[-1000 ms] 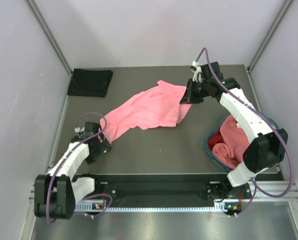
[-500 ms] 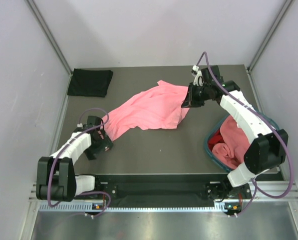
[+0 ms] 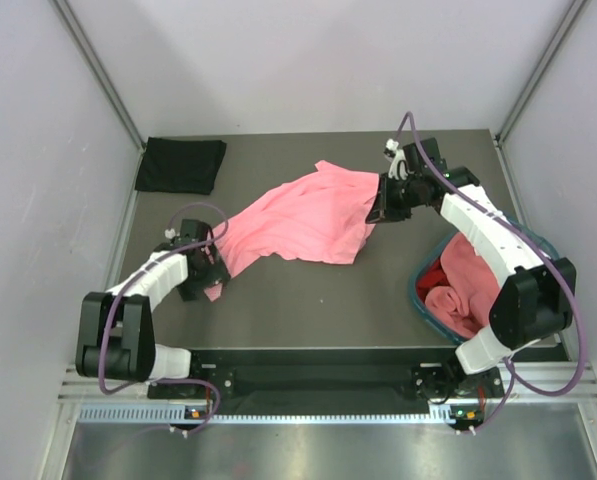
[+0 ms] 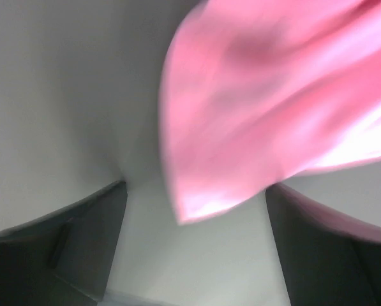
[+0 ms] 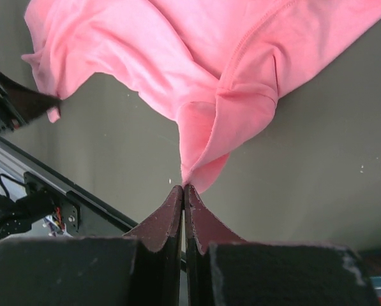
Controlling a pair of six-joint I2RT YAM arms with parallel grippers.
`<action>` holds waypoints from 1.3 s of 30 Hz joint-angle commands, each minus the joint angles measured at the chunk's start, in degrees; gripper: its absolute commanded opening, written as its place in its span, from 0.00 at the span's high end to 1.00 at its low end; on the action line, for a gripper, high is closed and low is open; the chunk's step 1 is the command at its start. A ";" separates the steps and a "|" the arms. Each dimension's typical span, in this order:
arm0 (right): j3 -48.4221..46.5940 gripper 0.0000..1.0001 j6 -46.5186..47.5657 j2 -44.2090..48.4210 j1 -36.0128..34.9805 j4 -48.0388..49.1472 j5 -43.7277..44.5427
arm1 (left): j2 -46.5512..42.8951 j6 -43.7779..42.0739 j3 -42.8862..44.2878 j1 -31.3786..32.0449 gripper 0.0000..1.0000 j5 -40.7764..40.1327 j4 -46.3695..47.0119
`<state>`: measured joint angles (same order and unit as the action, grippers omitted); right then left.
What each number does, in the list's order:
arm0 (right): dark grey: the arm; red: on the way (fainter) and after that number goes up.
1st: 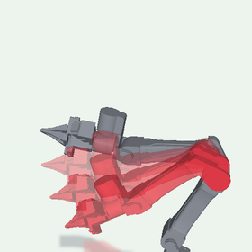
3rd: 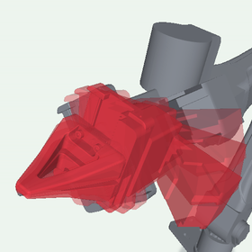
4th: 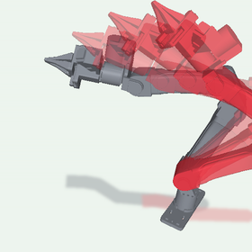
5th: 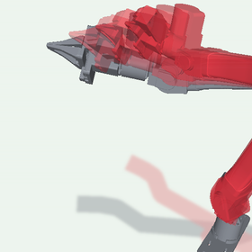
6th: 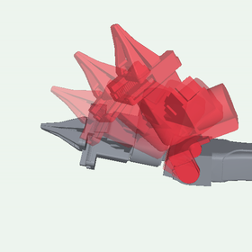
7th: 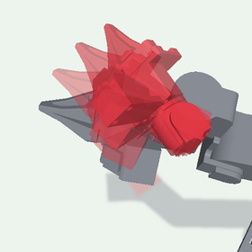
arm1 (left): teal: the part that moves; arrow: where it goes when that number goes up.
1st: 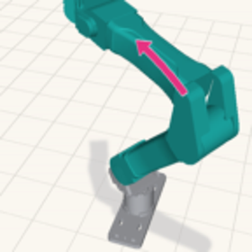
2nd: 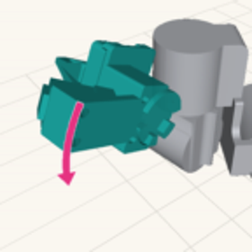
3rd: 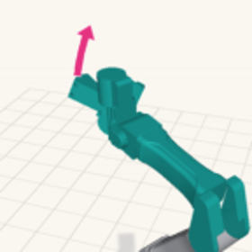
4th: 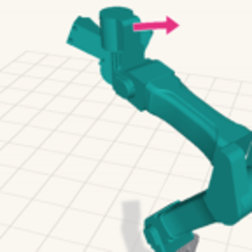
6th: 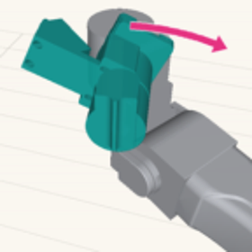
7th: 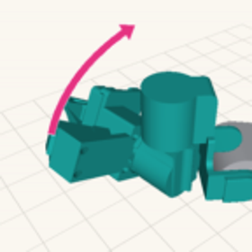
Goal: Fold and stack the t-shirts
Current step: Flatten the tshirt out
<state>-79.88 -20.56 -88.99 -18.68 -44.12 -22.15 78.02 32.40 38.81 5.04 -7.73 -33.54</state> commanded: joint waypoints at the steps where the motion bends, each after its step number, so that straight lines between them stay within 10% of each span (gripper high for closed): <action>1: 0.60 1.00 1.13 3.47 0.57 1.05 -0.35 | 3.81 8.20 0.30 0.24 0.99 -0.02 14.64; 23: -0.62 1.00 1.57 5.49 3.64 -0.61 2.55 | -21.67 2.67 17.78 0.24 1.00 -3.26 -2.58; 39: -40.16 1.00 -11.69 2.95 21.83 -3.70 -0.08 | -14.39 -3.12 45.89 0.15 1.00 4.12 -0.92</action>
<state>-113.01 -27.81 -85.38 0.47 -48.42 -19.44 62.54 32.82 78.24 5.23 -5.63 -37.71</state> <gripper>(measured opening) 0.006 0.026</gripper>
